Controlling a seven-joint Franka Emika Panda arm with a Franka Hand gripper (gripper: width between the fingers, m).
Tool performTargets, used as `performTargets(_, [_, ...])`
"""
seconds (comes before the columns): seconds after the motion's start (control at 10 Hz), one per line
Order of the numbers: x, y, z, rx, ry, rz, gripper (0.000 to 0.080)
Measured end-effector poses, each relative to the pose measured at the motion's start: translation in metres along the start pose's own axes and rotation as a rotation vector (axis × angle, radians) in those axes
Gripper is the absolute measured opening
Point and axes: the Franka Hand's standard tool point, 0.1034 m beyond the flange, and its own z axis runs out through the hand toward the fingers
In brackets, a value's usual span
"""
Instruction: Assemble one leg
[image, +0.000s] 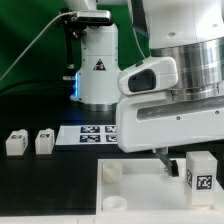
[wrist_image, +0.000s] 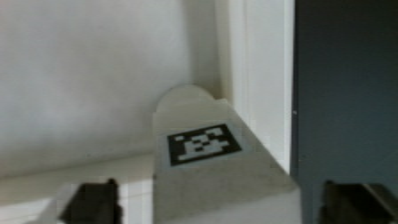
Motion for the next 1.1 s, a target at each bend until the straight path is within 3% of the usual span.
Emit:
performTargets(0.1, [-0.0002,-0.0005,0.0001,0.001,0.000,0.038,0.0426])
performTargets(0.2, [-0.0002,-0.0003,0.0001,0.001,0.000,0.046,0.0426])
performTargets(0.3, [-0.0002,0.0023,0.0004,-0.002,-0.001,0.144,0.0302])
performTargets(0.5, [0.0005,0.0023,0.0002,0.004,0.003,0.364,0.0302])
performTargets(0.7, [-0.0017,-0.0010,0.0034,0.016,0.027,0.837,0.0302])
performTargets(1.0, [-0.0010,-0.0056,0.0043,0.100,0.007,1.382,0.0302])
performTargets(1.1, [-0.0007,-0.0049,0.0041,0.105,0.004,1.409,0.0302])
